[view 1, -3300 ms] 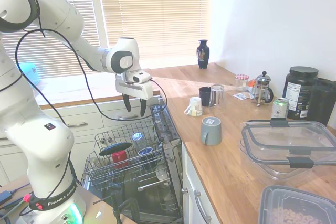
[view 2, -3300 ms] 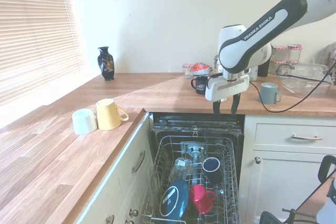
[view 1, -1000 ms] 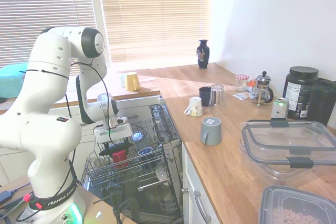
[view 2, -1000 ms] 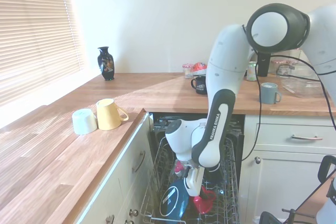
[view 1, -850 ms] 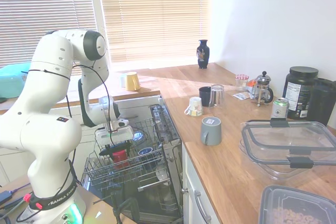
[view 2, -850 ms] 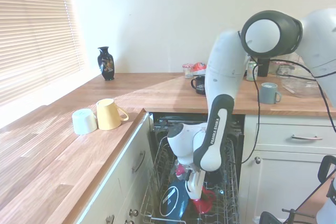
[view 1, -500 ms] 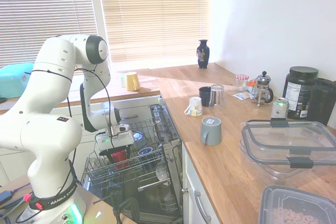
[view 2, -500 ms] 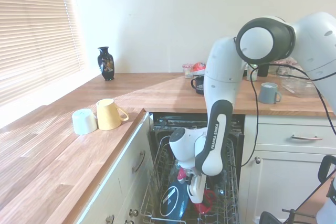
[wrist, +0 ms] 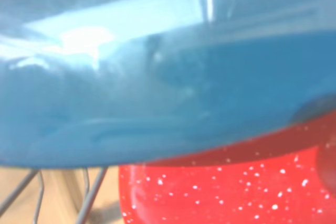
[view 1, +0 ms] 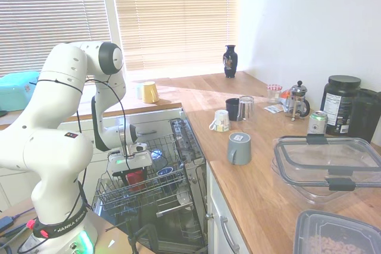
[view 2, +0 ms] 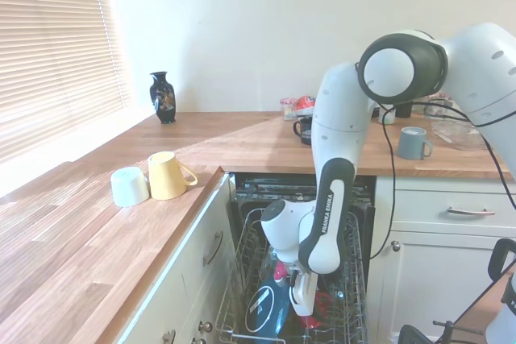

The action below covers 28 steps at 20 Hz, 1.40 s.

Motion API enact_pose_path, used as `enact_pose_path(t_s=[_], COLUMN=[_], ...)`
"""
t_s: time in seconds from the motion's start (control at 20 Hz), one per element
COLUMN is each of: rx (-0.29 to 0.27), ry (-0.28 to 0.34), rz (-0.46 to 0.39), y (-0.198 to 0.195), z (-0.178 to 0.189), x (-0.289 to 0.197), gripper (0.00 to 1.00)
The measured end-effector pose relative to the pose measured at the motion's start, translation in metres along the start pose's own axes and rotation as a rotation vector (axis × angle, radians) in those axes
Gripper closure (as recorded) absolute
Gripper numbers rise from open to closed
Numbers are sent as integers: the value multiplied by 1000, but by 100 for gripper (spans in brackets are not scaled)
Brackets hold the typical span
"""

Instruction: Unload the red mug from the dishwasher

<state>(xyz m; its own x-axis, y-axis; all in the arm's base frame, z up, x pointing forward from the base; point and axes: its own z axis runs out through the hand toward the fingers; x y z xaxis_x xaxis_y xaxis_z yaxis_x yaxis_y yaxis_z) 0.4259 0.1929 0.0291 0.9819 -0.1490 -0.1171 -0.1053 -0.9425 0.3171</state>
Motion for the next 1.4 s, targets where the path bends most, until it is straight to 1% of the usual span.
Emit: enact_pose_path(t_s=[0.35, 0.55, 0.9, 1.25, 1.4], rx=[8, 3, 17, 18, 26], ry=[-6, -9, -16, -12, -5], rz=[2, 4, 24, 40, 51], y=[-5, -5, 6, 4, 6], z=[-1, 3, 15, 12, 1], x=[2, 1, 1, 1, 2], gripper=[100, 100, 100, 100, 100])
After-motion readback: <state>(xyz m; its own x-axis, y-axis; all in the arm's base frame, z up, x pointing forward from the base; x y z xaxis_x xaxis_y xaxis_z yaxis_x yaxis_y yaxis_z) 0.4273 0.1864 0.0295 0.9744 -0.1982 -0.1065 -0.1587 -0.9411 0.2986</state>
